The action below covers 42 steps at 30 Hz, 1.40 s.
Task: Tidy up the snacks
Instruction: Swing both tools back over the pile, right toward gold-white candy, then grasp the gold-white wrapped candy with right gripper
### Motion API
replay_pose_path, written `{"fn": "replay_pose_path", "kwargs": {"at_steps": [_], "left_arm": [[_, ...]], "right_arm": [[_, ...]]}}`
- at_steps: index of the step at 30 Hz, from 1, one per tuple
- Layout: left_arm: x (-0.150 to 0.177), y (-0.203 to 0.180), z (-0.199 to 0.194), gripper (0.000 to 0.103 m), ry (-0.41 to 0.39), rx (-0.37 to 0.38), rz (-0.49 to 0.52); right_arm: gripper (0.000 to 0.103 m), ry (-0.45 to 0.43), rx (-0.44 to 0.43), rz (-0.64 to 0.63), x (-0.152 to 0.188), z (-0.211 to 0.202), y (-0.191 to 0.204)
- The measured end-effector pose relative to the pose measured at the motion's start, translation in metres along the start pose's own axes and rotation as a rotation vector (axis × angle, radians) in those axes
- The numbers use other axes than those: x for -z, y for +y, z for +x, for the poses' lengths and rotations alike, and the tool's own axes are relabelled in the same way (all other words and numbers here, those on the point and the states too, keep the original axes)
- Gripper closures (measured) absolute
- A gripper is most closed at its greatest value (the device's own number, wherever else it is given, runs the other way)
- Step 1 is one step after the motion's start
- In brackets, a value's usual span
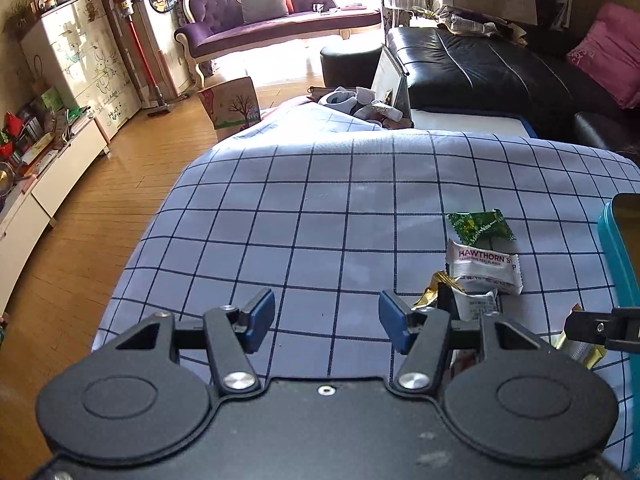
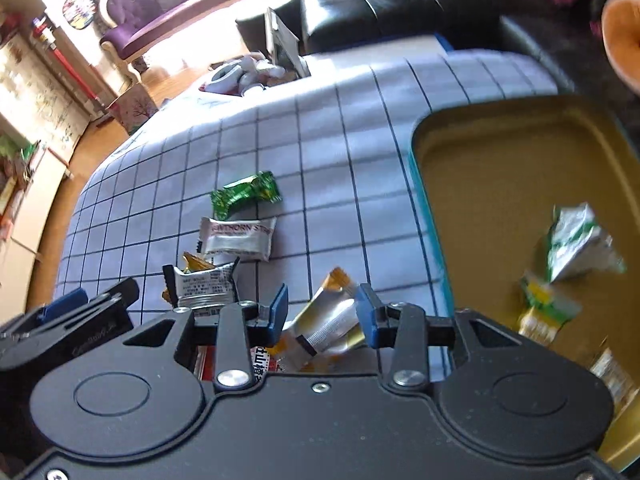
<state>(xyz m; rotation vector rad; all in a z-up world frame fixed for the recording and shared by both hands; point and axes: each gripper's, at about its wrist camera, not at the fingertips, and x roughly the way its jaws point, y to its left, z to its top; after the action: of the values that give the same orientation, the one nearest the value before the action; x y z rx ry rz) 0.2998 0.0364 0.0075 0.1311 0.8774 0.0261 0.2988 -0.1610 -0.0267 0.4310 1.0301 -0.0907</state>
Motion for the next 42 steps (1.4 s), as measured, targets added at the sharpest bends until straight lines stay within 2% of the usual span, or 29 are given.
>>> {"fn": "replay_pose_path", "kwargs": {"at_steps": [5, 8, 15, 19, 28, 38, 42], "left_arm": [[0.004, 0.001, 0.008, 0.043, 0.035, 0.016, 0.034], [0.005, 0.004, 0.012, 0.043, 0.051, 0.022, 0.032], [0.005, 0.014, 0.02, 0.05, 0.108, 0.109, -0.022], [0.005, 0.013, 0.02, 0.05, 0.103, 0.112, -0.024], [0.005, 0.015, 0.02, 0.05, 0.11, 0.138, -0.017], [0.007, 0.007, 0.014, 0.05, 0.099, 0.21, 0.046], [0.009, 0.001, 0.012, 0.05, 0.084, 0.202, 0.067]], "right_arm": [[0.055, 0.027, -0.027, 0.078, -0.003, 0.002, -0.013], [0.055, 0.027, 0.014, 0.075, -0.002, 0.0, -0.012], [0.055, 0.063, 0.098, 0.025, 0.004, 0.003, -0.002], [0.054, 0.038, 0.109, -0.005, 0.004, 0.003, 0.005], [0.054, -0.017, 0.07, 0.0, 0.004, 0.006, 0.012], [0.054, -0.025, 0.111, -0.027, 0.006, 0.005, 0.017], [0.054, -0.025, 0.129, -0.042, 0.008, 0.006, 0.02]]}}
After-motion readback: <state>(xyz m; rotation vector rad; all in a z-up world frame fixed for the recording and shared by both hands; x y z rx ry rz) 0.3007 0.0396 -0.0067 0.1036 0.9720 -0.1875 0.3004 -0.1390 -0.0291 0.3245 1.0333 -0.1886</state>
